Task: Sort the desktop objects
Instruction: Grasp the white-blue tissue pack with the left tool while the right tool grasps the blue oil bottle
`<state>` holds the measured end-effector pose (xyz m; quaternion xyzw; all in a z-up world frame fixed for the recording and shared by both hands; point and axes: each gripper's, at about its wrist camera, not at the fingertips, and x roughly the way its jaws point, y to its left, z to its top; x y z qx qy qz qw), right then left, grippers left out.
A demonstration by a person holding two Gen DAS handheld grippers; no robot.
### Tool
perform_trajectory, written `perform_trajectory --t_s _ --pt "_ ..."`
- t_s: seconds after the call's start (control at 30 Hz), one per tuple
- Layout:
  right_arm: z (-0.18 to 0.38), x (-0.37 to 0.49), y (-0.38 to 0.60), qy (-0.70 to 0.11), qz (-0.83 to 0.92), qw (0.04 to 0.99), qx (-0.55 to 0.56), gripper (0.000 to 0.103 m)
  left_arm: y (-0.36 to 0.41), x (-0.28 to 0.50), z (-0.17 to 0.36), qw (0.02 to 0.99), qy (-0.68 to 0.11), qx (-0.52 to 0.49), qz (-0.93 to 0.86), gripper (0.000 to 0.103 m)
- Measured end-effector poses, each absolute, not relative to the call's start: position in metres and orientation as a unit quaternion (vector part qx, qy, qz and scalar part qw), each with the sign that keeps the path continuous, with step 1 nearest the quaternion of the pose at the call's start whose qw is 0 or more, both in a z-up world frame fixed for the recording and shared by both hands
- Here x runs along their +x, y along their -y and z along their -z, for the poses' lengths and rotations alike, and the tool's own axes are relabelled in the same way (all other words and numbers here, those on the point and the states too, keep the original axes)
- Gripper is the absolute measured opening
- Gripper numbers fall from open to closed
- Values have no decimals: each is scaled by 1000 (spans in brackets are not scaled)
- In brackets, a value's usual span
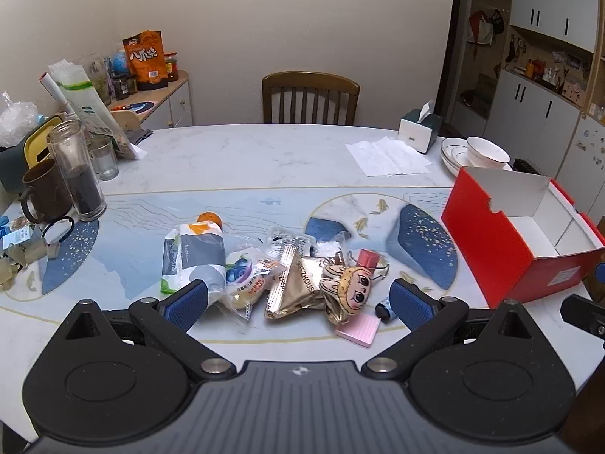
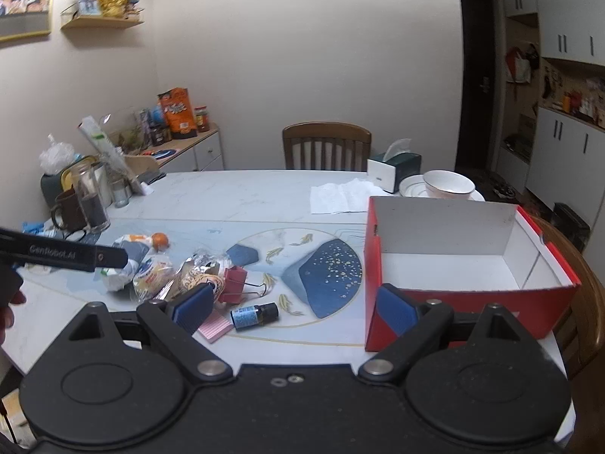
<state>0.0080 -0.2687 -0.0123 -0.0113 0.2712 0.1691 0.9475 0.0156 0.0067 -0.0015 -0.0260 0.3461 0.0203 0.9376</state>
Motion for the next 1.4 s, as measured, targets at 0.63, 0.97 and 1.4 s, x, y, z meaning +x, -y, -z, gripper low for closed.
perform_trajectory --t_s 0.63,0.97,1.4 --pt "66 72 219 -322 -190 927 -30 92 -84 87 47 927 -371 -12 -53 102" --pt "91 107 197 -352 -175 919 -36 92 -116 130 71 916 -396 -5 -65 102" --pt "125 136 173 -399 -181 897 -59 91 -146 152 98 898 -436 -42 -37 102"
